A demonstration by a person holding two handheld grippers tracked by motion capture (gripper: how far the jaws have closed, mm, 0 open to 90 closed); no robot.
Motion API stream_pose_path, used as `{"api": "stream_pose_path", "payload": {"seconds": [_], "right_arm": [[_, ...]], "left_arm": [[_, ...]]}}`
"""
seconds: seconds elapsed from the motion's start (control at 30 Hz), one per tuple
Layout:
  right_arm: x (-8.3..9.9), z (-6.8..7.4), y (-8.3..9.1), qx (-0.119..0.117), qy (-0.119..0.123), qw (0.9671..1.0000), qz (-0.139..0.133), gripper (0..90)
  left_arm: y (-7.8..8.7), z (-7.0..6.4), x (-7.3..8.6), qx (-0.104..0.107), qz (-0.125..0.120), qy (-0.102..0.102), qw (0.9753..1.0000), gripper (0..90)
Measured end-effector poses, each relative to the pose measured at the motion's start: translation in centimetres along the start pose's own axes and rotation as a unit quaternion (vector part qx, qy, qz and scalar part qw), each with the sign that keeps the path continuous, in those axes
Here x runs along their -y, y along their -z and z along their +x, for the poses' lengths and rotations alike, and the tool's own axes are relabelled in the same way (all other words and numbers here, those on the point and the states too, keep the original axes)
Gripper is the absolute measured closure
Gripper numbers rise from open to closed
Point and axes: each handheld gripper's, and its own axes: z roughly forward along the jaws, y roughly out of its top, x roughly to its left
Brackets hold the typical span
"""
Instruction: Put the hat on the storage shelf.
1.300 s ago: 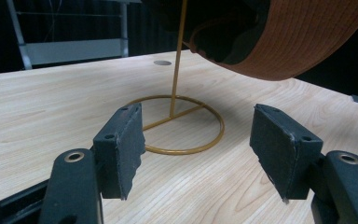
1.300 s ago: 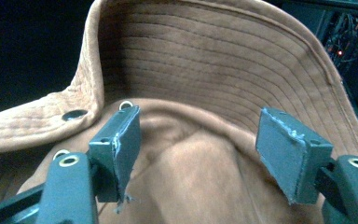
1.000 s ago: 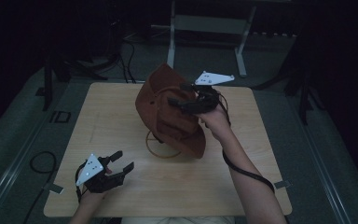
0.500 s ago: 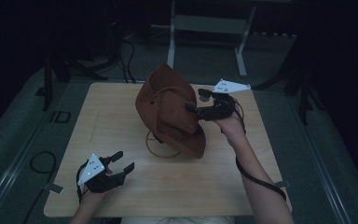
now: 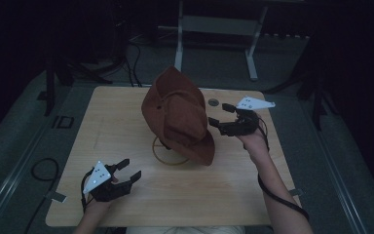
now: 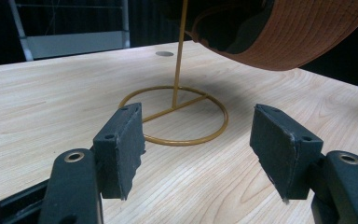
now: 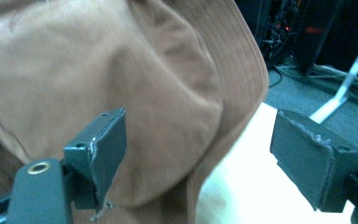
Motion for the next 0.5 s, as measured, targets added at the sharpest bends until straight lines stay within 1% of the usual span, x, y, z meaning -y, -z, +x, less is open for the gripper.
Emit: {"api": "stream_pose_path", "payload": {"seconds": [0.2, 0.33, 0.4, 0.47, 0.5], "right_arm": [[2.0, -0.3, 0.7, 0.006, -0.007, 1.0000, 0.002, 18.4], [3.6, -0.6, 1.2, 0.006, -0.013, 0.9999, 0.009, 18.3], [4.3, -0.7, 1.4, 0.009, -0.018, 0.9998, 0.008, 18.3], [5.1, -0.9, 1.7, 0.008, -0.022, 0.9997, 0.009, 18.2], [5.4, -1.0, 1.8, 0.009, -0.024, 0.9996, 0.013, 18.3]], "left_arm": [[-0.1, 0.0, 0.1, 0.002, 0.004, -0.002, 1.0000, 35.4], [-0.3, 0.0, 0.2, 0.000, 0.009, -0.005, 1.0000, 35.0], [-0.4, 0.1, 0.3, 0.002, 0.011, -0.004, 0.9999, 33.0], [-0.5, 0.1, 0.4, 0.003, 0.020, -0.005, 0.9998, 28.5], [-0.6, 0.2, 0.4, 0.004, 0.024, -0.004, 0.9997, 27.8]]}}
